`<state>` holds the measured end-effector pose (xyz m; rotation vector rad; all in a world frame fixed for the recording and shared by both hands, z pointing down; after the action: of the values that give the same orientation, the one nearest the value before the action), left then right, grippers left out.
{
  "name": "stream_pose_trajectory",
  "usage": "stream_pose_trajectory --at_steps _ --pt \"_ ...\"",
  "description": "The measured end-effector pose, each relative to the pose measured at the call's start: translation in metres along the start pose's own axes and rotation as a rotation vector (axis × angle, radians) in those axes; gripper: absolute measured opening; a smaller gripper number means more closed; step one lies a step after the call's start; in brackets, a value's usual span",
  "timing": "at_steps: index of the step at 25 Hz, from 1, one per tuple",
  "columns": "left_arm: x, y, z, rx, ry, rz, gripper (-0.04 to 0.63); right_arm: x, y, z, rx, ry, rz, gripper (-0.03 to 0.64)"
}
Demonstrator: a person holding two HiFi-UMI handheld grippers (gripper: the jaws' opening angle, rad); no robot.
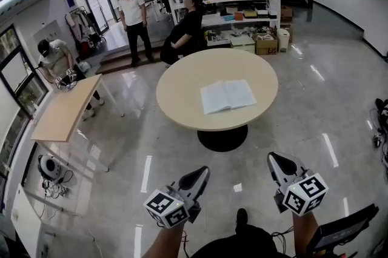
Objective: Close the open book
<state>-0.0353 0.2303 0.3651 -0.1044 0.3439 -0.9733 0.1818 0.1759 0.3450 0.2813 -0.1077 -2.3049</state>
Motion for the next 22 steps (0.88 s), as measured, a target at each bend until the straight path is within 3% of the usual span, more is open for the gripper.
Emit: stream_pose_trajectory --at_steps 9,15,22 --pt "0.115 -0.096 0.013 0.008 -0.010 -0.102 -0.006 0.139 0.104 0.013 0.006 -0.032 -0.086 -0.008" --pt "0.157 -0.169 0.013 0.008 -0.005 -0.130 -0.006 0.222 0.125 0.027 0.039 -0.039 -0.112 -0.008" --pt "0.215 -0.260 0.013 -0.007 -0.016 -0.102 -0.006 0.318 0.157 0.041 0.020 -0.051 -0.092 -0.008"
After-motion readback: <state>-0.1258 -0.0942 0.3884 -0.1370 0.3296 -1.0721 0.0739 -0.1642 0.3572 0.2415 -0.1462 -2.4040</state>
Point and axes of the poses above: the fingertips, and each gripper's own axes: x forward along the fingers, y to its right, z out of its underside, the point moved 3 cm from there along -x, backward along the fingers, and after that the axes turned 15 degrees about y, right-handed, at the moved point
